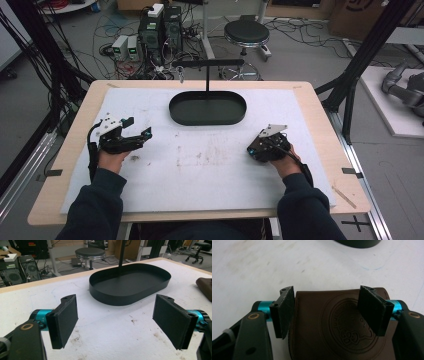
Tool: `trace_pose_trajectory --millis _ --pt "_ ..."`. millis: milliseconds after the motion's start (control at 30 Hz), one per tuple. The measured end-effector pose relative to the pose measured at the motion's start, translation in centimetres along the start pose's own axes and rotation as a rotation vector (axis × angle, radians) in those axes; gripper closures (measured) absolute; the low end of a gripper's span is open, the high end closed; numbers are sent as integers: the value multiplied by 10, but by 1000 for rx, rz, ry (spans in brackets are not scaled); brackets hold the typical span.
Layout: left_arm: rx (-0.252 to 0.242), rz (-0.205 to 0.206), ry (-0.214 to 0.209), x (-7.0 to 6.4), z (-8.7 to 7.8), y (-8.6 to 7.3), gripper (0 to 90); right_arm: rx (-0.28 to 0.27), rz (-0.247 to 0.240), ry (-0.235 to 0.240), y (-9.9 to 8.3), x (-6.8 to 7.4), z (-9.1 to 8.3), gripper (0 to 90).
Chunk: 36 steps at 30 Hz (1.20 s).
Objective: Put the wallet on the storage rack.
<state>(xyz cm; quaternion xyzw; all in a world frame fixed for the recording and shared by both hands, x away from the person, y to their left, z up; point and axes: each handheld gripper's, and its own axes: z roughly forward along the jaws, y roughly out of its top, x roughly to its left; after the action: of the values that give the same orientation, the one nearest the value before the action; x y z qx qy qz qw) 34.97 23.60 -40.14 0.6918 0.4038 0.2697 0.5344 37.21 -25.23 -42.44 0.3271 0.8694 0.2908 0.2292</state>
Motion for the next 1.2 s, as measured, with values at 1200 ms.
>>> trace_pose_trajectory --millis 1200 --pt "10 -1 -8 -1 2 0 211 -6 395 -4 -19 -62 -1 368"
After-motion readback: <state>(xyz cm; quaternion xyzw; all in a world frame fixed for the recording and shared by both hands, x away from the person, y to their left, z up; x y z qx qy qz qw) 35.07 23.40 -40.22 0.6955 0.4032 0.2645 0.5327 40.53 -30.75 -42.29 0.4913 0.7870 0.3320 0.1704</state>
